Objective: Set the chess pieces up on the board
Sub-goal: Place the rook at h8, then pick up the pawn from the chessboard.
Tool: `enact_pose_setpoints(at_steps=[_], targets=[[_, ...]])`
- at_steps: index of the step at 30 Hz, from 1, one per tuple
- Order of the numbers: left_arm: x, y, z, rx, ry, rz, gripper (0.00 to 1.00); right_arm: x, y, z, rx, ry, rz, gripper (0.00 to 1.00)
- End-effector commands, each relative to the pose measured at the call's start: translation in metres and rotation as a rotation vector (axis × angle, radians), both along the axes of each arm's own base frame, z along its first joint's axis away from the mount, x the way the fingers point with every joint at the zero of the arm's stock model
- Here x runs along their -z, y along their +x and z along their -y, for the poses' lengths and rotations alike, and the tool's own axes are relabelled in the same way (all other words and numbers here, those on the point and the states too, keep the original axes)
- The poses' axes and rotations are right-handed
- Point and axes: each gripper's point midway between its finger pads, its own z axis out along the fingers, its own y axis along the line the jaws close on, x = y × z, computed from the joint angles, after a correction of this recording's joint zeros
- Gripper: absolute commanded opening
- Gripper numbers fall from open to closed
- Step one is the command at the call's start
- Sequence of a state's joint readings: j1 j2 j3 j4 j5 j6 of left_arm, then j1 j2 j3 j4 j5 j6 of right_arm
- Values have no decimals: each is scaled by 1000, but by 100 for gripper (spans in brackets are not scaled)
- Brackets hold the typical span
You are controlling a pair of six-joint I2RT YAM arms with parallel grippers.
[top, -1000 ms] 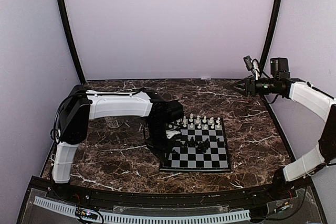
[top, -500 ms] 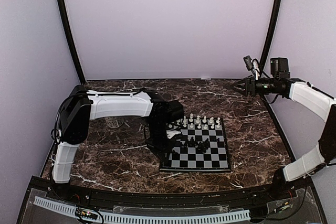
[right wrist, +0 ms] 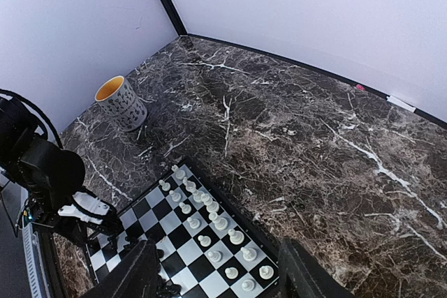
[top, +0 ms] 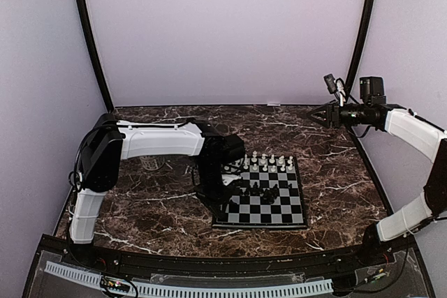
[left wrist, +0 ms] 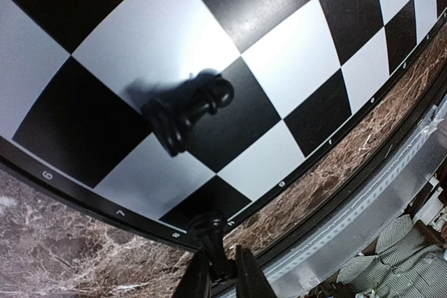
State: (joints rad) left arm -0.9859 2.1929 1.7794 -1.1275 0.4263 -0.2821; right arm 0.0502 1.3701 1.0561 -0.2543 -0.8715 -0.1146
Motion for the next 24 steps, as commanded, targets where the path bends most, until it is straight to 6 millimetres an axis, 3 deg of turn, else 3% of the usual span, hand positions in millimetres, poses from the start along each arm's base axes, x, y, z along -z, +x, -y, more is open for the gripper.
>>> enact_pose_setpoints(at_steps=[1,5,11,15,20,24], targets=[[-2,-4,-2,15,5,-15,14,-5,0,0,-10,7,36,60],[-2,-4,-2,17,6,-13,19,-5,0,-1,-10,9,34,60],[-7,-4,1,17,-16,-14,44,-5,1,0,-5,3,38,60],[-23,2,7,14,-54,18,49,-4,1,1,-2,1,38,60],[-83,32,4,-20,-170,161,54,-2,2,2,1,-8,37,60],[-138,83,-1,-28,-227,438,58,2,5,-1,5,-70,44,60]])
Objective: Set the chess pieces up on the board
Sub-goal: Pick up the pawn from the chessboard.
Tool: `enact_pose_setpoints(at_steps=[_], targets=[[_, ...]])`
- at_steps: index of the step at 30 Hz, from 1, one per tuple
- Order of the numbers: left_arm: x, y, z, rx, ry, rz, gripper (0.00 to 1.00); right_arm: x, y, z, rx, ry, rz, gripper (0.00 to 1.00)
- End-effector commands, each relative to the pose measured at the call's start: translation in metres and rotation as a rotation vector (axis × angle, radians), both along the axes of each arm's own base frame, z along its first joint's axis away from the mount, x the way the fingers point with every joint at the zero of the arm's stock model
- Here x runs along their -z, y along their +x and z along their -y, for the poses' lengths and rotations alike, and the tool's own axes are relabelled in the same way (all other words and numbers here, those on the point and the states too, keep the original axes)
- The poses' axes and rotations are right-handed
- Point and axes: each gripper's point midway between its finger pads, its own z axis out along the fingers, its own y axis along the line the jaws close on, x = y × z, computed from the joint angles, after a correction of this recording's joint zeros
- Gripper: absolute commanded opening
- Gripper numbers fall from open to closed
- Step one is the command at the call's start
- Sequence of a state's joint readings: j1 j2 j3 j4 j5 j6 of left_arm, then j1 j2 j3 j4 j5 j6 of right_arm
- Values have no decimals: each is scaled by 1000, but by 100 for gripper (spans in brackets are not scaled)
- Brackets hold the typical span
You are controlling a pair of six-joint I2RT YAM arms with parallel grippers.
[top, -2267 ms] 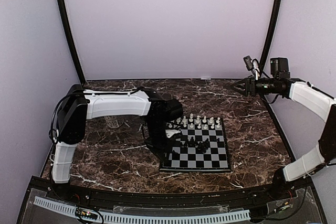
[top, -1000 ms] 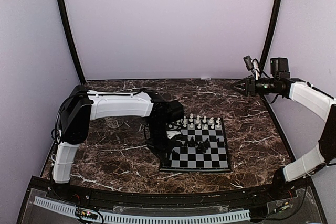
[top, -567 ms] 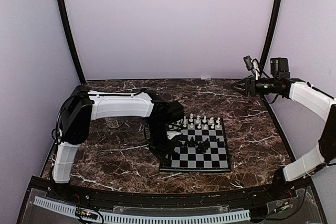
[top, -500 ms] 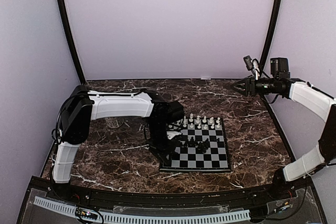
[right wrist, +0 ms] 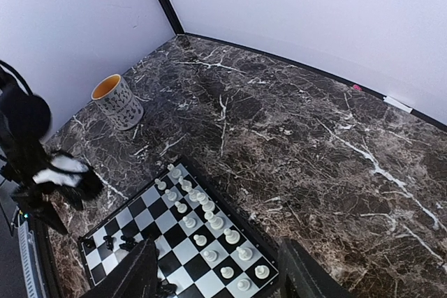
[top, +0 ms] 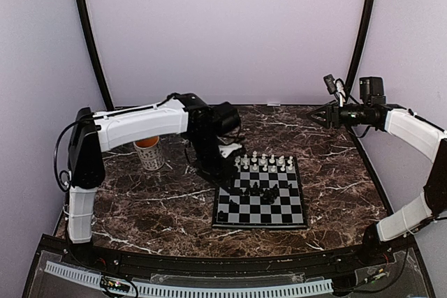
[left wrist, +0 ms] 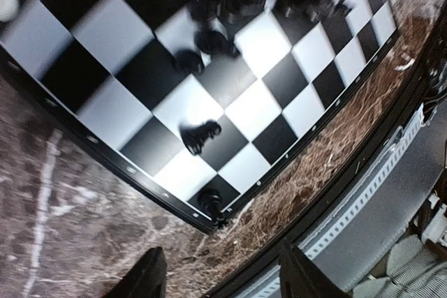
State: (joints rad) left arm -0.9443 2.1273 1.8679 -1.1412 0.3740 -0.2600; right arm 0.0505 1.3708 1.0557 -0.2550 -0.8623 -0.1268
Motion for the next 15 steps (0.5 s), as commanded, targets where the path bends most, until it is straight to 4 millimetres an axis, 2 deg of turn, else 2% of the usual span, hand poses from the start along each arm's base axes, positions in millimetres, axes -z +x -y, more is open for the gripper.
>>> enact_pose_setpoints(at_steps=[1,2,3,4,7,8,9,10,11,12,13,14,15], targets=[[-105,69,-13,-35,-109,421,61,3,3,-8,-15,-92,46,60],[-116,83,-14,-33,-120,502,63,5,-1,-17,-44,-132,59,59],[-123,105,-25,-69,-73,608,68,9,-7,-27,-82,-181,72,58],[-136,120,-25,-92,-100,683,73,14,-15,-40,-140,-237,92,57],[-161,165,-38,-217,-247,775,75,40,-41,-76,-315,-422,132,54],[-147,168,-44,-233,-259,754,75,50,-47,-85,-362,-482,135,53],[-175,186,-51,-285,-362,828,75,59,-56,-96,-414,-532,143,52],[-161,188,-58,-294,-361,823,75,70,-68,-108,-477,-584,154,51],[-183,201,-67,-333,-431,888,75,79,-75,-115,-518,-627,155,50],[-172,202,-75,-373,-429,865,74,89,-82,-122,-556,-670,157,49],[-189,207,-87,-435,-480,884,74,98,-87,-128,-586,-713,159,48],[-169,203,-94,-446,-464,865,74,106,-92,-134,-613,-748,165,47],[-197,203,-102,-471,-532,959,74,114,-97,-140,-640,-781,170,46]])
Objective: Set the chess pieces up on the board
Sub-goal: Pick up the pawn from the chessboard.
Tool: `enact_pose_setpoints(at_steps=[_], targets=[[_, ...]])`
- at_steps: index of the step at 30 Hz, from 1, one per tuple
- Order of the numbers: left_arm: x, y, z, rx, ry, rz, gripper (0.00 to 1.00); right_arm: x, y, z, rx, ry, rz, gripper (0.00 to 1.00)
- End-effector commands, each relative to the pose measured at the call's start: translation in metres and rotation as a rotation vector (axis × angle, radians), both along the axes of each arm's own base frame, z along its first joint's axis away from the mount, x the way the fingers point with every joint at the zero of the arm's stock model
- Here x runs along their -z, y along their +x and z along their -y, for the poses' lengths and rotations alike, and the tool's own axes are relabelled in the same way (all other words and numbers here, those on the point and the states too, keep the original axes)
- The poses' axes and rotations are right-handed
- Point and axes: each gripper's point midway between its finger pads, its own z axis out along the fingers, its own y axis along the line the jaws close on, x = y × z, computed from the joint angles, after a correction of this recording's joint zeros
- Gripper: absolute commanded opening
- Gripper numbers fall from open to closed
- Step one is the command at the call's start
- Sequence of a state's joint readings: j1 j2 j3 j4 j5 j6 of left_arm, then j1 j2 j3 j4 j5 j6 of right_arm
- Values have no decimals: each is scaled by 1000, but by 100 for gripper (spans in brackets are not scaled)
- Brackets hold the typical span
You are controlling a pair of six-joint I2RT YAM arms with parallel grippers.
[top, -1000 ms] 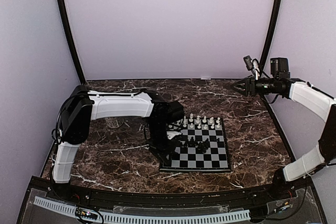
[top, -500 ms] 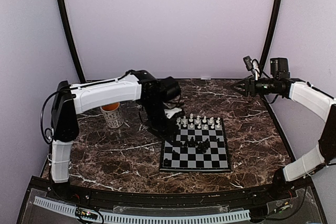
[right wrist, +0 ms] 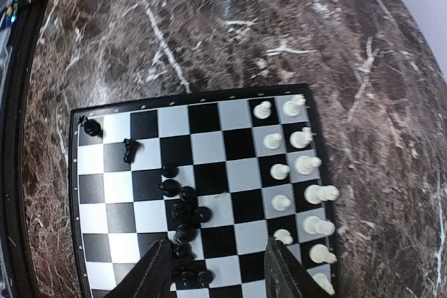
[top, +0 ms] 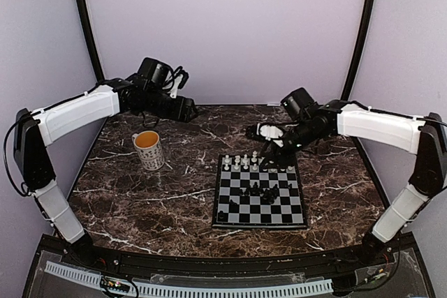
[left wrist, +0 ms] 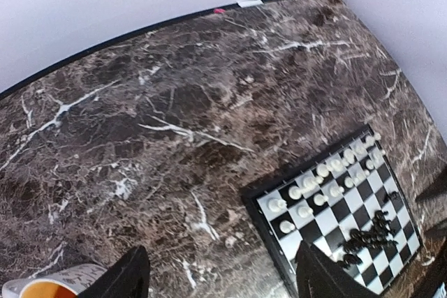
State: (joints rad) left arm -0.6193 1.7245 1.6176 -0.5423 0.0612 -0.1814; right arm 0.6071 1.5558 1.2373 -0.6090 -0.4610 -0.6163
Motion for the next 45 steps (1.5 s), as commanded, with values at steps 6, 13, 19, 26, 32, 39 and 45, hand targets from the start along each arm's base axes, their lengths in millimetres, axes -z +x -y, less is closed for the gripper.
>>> enact_pose_setpoints(at_steps=[6,13,19,26,32,39,45], targets=[[-62,-16,-66,-179,-251,437,81,59,-17,-36,-168,-321,58,45],[-91,-21,-92,-268,-239,513,82,88,-15,-63,-179,-392,8,46],[-105,-30,-90,-241,-283,529,82,105,-18,-74,-183,-437,-65,47],[-115,-36,-94,-240,-293,555,82,113,-23,-75,-190,-466,-84,47],[-116,-37,-94,-236,-293,558,82,97,-22,-81,-173,-425,-73,47],[-115,-37,-92,-227,-296,554,82,77,-31,-85,-190,-377,-78,47],[-112,-36,-91,-221,-292,549,82,91,-39,-76,-213,-438,-76,45]])
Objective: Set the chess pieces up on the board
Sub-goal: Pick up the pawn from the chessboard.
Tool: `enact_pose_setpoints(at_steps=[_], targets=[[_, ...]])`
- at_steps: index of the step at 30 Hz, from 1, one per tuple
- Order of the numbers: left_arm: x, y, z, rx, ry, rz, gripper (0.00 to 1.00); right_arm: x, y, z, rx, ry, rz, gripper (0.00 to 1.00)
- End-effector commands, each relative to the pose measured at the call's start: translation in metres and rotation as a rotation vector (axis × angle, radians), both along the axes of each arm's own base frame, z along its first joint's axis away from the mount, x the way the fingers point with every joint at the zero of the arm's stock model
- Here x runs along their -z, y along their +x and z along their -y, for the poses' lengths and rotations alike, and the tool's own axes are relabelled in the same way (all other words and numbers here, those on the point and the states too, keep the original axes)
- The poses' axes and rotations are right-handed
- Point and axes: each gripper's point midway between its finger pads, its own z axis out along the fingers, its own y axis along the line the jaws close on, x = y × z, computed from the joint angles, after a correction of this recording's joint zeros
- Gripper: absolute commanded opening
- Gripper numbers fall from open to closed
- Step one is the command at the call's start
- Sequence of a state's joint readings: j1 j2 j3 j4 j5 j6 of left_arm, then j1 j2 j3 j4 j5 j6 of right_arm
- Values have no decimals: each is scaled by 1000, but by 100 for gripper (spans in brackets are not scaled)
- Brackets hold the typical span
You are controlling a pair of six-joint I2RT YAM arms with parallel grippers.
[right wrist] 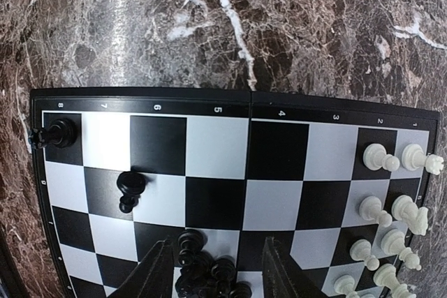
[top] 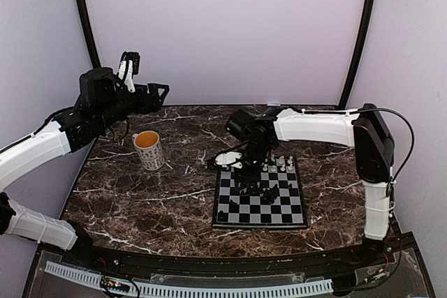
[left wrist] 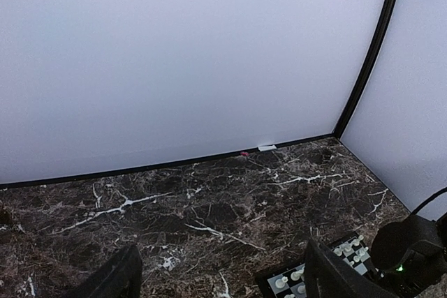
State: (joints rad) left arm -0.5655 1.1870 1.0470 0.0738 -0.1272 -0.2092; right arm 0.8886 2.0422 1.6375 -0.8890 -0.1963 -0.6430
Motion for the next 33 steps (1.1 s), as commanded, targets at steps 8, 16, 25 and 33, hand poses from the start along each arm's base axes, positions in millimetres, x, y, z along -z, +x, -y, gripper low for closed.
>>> enact_pose_setpoints(at_steps=[8,16,25,33], targets=[[-5,0,2,21,9,25,82,10,-13,15,-57,-95,21,38],[-2,0,4,27,14,18,82,14,-15,16,-62,-100,12,31],[0,1,6,35,16,12,82,21,-20,13,-76,-115,4,25],[-1,0,6,38,15,13,82,23,-23,9,-89,-123,-2,17]])
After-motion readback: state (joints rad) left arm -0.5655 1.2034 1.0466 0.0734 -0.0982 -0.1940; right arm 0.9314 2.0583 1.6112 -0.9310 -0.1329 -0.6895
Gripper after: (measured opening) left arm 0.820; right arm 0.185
